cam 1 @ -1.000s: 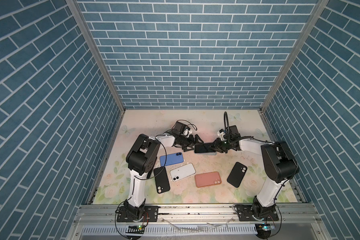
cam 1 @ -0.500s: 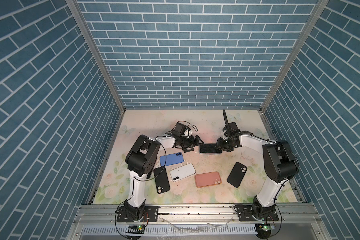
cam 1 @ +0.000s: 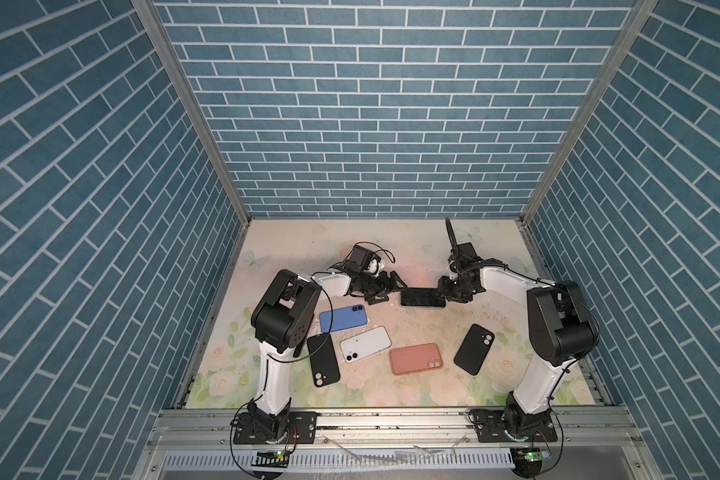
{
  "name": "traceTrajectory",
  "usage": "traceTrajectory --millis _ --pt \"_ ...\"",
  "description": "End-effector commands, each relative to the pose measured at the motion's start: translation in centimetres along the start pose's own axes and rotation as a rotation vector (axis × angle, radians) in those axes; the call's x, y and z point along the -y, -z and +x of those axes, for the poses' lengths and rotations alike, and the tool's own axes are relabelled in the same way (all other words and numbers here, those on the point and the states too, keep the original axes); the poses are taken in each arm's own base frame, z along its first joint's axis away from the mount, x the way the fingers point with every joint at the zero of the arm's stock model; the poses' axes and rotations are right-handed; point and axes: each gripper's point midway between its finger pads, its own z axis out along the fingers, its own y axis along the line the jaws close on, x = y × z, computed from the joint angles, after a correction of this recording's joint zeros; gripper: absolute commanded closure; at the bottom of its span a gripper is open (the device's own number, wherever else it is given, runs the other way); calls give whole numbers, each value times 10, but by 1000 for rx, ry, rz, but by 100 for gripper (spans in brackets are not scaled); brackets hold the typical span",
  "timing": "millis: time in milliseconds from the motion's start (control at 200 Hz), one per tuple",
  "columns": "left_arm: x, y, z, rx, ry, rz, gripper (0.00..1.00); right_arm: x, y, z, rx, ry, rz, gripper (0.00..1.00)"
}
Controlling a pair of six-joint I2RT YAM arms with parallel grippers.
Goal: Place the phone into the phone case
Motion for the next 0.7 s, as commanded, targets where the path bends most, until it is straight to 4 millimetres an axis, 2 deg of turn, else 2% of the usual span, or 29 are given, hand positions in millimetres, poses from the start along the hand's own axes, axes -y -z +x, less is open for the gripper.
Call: traceTrajectory --millis 0,340,695 --pt "10 -1 1 -5 -69 -32 12 3 11 0 20 40 18 49" --pt "1 -22 -1 -29 -98 -93 28 -7 -1 2 9 66 -56 55" --pt "-17 -39 5 -66 -89 -184 49 -20 -7 11 -24 84 -116 76"
